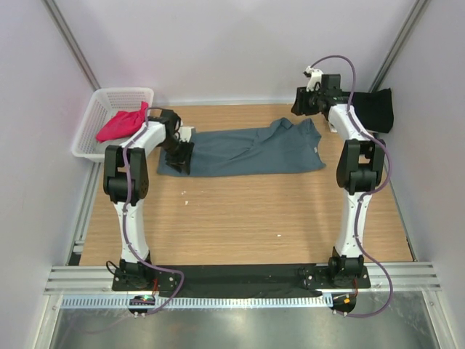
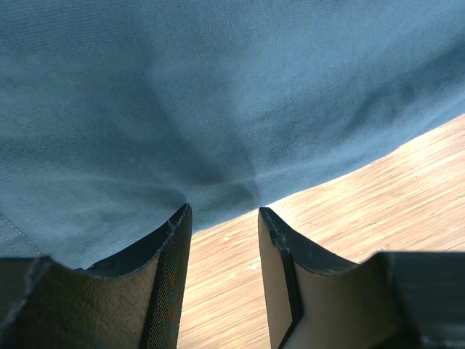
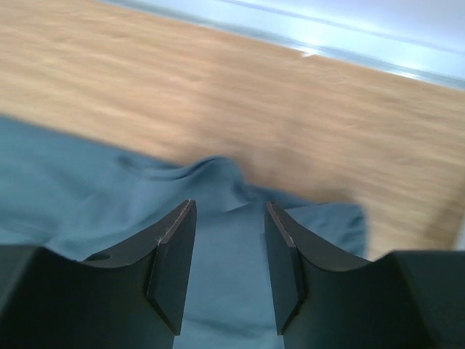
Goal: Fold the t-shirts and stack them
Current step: Fold the tshirt
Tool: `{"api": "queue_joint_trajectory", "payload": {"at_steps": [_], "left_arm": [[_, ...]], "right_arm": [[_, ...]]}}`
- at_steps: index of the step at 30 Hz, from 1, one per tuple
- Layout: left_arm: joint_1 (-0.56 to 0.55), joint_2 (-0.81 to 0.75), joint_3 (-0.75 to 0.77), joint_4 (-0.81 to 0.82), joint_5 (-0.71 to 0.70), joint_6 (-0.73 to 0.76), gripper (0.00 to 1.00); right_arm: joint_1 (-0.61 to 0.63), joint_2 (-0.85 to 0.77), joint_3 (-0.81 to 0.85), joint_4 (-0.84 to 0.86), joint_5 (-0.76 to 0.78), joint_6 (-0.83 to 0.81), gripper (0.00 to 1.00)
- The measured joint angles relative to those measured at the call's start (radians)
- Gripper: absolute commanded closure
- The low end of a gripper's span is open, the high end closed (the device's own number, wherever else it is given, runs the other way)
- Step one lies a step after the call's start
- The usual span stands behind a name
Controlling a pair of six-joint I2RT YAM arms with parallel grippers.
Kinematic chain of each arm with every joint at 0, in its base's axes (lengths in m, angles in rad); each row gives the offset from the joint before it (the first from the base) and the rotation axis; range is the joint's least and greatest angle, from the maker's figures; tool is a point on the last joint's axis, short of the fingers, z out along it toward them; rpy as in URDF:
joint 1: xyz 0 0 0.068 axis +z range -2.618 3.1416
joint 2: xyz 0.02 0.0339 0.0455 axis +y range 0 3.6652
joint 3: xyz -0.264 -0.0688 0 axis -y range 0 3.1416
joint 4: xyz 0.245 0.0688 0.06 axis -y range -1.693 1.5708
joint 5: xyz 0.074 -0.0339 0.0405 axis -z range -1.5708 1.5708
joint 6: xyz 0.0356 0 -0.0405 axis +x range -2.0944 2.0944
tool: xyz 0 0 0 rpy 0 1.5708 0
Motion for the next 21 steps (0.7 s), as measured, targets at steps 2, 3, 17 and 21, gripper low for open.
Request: {"api": "queue_joint_trajectory", "payload": {"at_steps": [2,3,17,21], "left_arm": [[0.0,-0.003,-0.003,0.0,0.0,0.0,0.57],[0.0,-0.005,-0.006,0.001,0.001,0.0,0.57],[-0.008,-0.027,-0.048,0.002,0.002,-0.009,0.57],[-0.015,-0.034,-0.061,0.002,0.002,-0.009,0.58]], "right_arm": [[0.01,-0.049,-0.052,-0.006,-0.064,0.031,0.52],[0.014,-0.065,-0.072,-0.006,-0.09,0.045,0.52],[0.142,-0.014,-0.088,-0.023,-0.245,0.148,0.52],[0.178,0.045,-0.041,-0.019,-0.219,0.146,0.52]]}}
